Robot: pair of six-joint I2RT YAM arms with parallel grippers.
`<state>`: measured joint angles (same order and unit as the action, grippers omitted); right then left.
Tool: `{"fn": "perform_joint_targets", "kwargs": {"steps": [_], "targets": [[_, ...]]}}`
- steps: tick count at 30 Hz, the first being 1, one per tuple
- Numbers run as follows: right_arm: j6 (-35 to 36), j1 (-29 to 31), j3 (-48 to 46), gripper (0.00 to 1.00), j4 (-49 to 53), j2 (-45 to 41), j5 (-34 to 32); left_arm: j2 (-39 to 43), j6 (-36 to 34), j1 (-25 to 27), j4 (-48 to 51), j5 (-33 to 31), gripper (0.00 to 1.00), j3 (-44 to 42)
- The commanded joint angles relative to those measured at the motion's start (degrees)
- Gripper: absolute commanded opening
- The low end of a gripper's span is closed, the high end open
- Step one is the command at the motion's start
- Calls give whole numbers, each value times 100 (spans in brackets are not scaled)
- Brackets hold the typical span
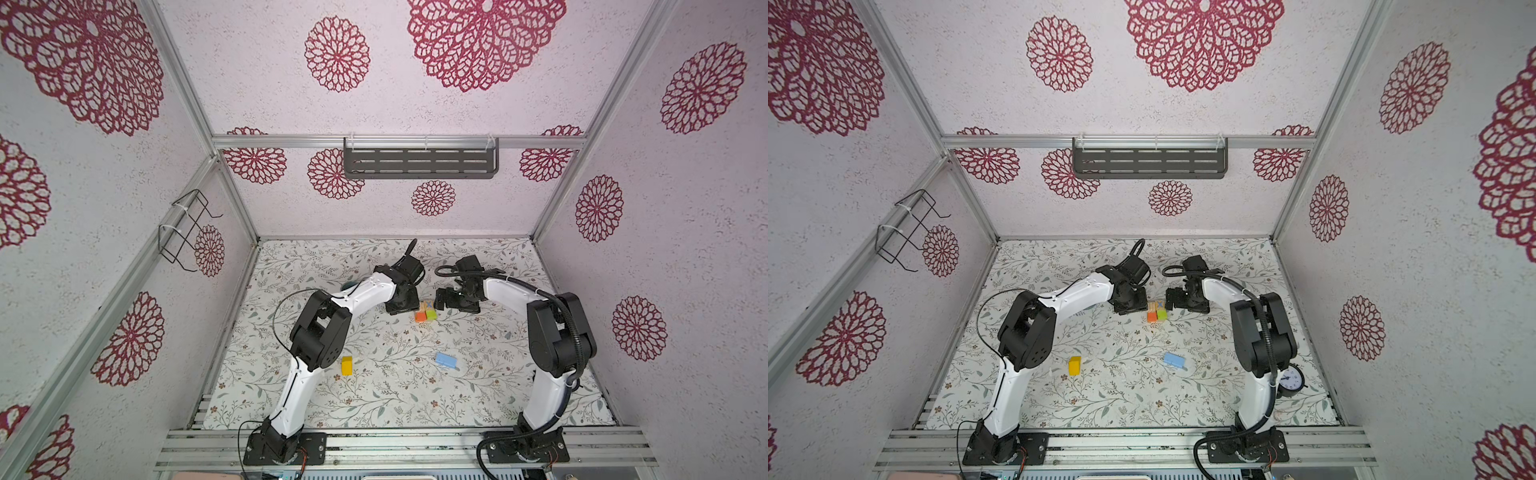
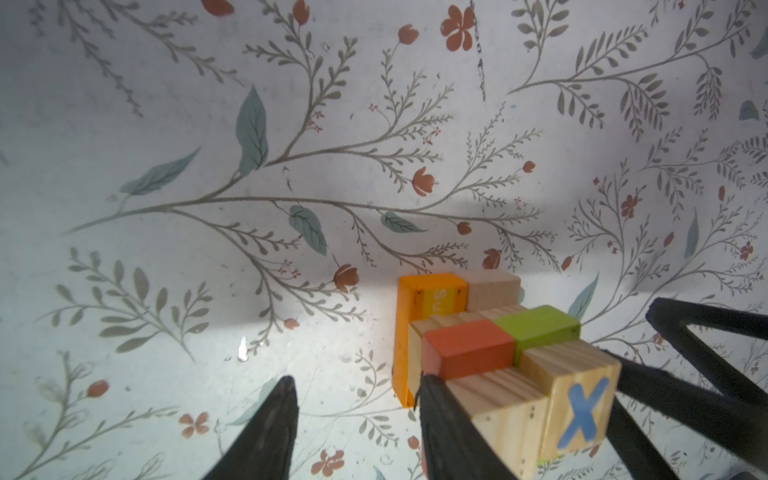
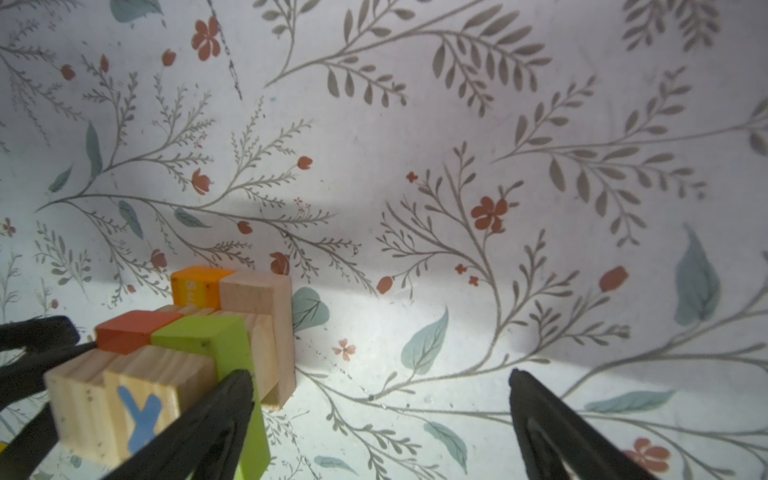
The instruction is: Build the wood block tower
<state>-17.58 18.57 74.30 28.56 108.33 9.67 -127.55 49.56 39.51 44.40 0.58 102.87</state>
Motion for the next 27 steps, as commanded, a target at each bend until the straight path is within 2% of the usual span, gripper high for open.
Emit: {"fn": "perform_joint_targets", "kwargs": {"steps": [1,17,19,21,27], "targets": [[23,59,62,99,62,13,109,-104,36,22,-43,-12,51,131],[-61,68,40,99,182,-213,-354,-18,-12,19,4,-73,51,109],[-83,46,54,99,177,-317,-387,44,-59,-1,52,-121,55,127],[-111,20,58,99,164,-454,-480,165,-129,-11,128,-265,63,126],[-179,-55,85,99,307,-849,-710,581,-227,-122,209,-446,67,-45]]}}
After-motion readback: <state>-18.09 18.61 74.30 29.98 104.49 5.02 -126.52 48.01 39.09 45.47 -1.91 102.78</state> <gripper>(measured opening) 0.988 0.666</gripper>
